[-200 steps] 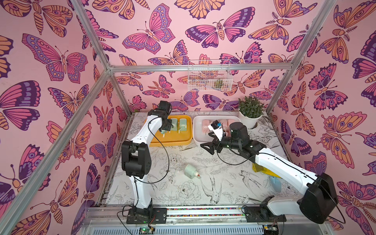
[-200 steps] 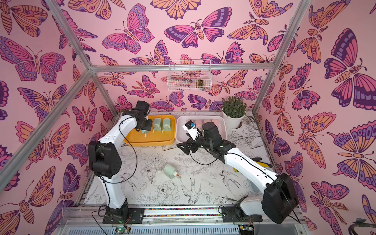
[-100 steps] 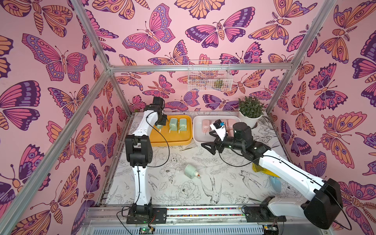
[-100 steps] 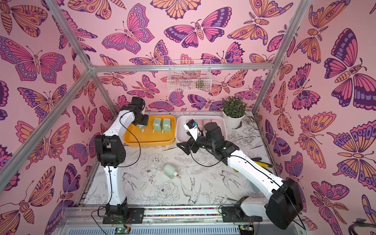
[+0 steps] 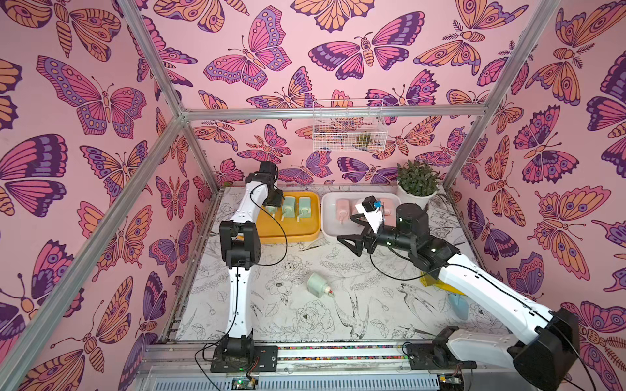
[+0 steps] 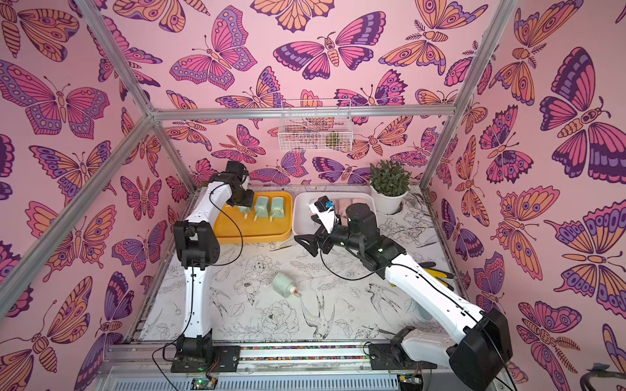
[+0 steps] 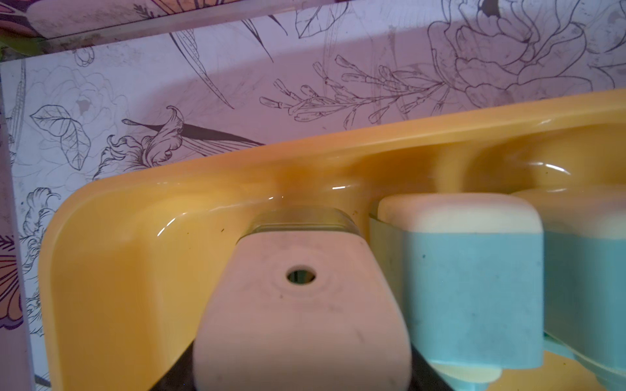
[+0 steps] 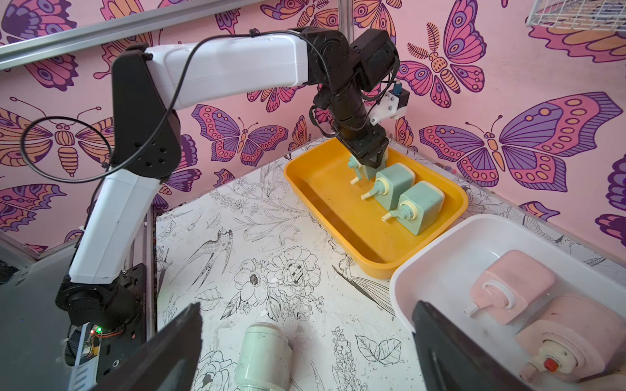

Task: Place the pencil sharpeners by color into the storage box
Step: Place the pencil sharpener in the storage box.

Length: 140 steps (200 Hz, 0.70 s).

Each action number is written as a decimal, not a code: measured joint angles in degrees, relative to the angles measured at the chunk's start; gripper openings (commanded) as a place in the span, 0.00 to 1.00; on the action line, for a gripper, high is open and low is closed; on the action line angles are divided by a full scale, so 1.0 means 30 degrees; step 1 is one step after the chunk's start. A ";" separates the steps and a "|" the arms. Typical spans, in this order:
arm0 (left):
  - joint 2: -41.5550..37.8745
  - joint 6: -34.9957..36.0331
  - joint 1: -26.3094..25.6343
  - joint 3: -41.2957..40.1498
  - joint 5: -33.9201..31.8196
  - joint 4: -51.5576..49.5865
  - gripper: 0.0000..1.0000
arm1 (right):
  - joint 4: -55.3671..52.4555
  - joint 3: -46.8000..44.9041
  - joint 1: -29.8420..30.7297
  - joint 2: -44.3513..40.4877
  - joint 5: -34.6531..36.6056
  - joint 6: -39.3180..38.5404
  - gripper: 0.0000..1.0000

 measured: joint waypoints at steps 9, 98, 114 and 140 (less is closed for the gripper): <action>0.0415 -0.0007 0.0000 0.0503 0.0102 -0.0095 0.00 | -0.0007 -0.0007 0.0015 0.0000 0.0022 0.0000 0.99; 0.1341 -0.0175 0.0000 0.1370 -0.0073 -0.0794 0.00 | -0.0430 -0.0015 0.0357 0.0000 0.0452 0.0000 0.99; 0.1384 -0.0233 0.0000 0.1377 -0.0080 -0.0838 0.02 | -0.0466 -0.0015 0.0364 0.0000 0.0561 -0.0007 0.99; 0.1443 -0.0364 0.0000 0.1399 -0.0153 -0.0882 0.07 | -0.0641 -0.0015 0.0372 0.0000 0.0678 -0.0015 0.99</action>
